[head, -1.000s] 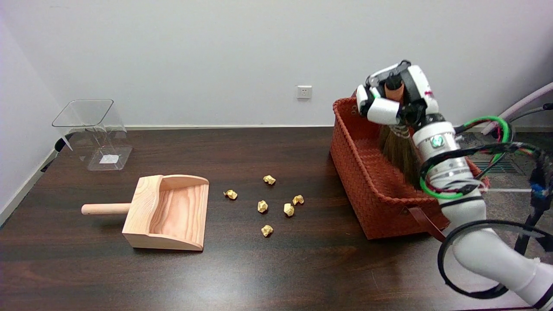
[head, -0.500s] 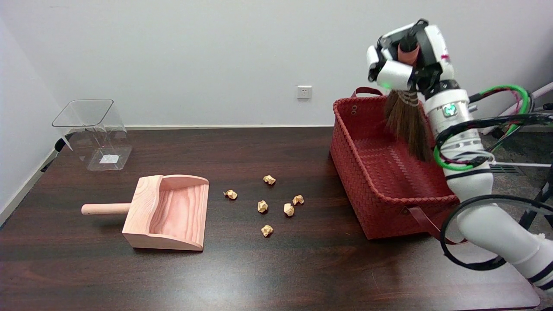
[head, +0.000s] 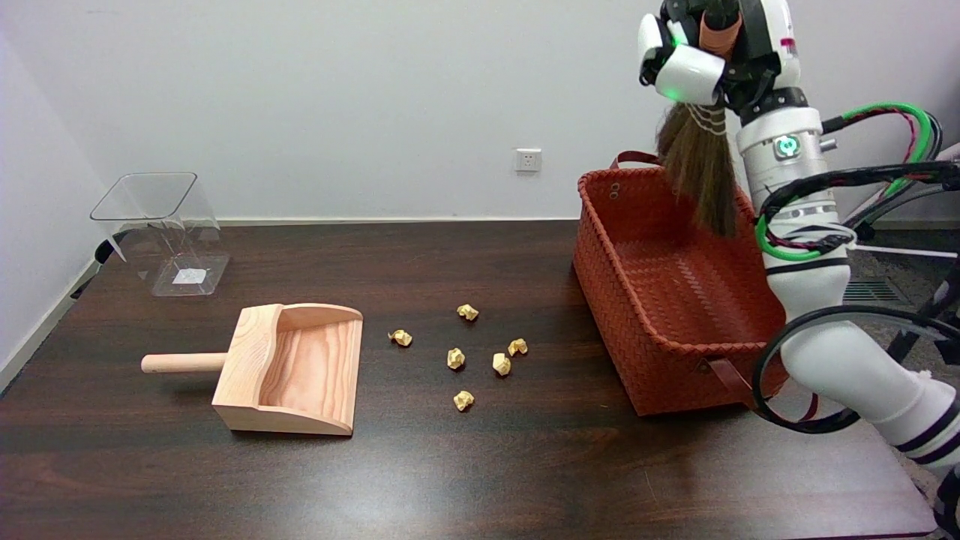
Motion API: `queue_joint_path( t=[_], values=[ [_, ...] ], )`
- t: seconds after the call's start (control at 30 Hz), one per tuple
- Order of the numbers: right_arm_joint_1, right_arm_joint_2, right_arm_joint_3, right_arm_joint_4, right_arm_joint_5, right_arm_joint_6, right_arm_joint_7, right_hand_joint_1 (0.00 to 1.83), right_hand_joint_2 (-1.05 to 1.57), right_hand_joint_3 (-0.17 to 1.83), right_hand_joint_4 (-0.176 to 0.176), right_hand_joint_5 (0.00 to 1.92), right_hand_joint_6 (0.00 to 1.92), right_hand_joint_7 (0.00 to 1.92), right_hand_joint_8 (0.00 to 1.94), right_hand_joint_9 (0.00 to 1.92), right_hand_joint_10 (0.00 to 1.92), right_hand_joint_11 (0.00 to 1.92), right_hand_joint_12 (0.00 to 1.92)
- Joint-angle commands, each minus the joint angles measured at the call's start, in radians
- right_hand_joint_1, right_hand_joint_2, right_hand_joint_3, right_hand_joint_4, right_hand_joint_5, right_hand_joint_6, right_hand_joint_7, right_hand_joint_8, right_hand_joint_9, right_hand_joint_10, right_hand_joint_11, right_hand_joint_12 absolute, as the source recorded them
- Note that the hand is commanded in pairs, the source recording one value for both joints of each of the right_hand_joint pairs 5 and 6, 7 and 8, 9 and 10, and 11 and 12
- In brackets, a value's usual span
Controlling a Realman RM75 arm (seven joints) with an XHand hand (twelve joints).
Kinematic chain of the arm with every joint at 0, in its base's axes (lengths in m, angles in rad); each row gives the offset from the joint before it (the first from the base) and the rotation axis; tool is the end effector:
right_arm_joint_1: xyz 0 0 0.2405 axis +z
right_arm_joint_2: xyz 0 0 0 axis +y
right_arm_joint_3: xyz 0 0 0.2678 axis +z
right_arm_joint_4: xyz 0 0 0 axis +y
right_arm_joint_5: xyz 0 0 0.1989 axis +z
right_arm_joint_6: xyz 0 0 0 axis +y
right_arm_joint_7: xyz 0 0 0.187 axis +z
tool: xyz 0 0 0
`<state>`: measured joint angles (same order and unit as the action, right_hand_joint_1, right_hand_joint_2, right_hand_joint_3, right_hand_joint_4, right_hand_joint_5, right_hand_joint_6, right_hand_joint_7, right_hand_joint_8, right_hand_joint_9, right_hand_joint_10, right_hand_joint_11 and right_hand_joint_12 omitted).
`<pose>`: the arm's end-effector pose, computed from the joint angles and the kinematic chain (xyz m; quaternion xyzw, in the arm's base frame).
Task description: Pick up the broom.
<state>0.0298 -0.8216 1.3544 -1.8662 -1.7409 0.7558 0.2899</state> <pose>-0.0613 -0.3359 0.3833 0.6369 -0.1214 0.5759 0.4980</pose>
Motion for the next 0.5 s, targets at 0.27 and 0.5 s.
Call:
queue_joint_path(
  t=[0.27, 0.5],
  values=[
    [0.247, -0.082, -0.338, -0.007, 0.095, 0.006, -0.101, 1.2, 0.97, 1.18, 0.0, 1.92, 1.92, 1.92, 1.92, 1.92, 1.92, 1.92, 1.92],
    [0.241, -0.181, -0.418, -0.002, 0.09, 0.002, -0.216, 1.19, 0.98, 1.2, 0.0, 1.92, 1.92, 1.92, 1.92, 1.92, 1.92, 1.92, 1.92]
  ],
)
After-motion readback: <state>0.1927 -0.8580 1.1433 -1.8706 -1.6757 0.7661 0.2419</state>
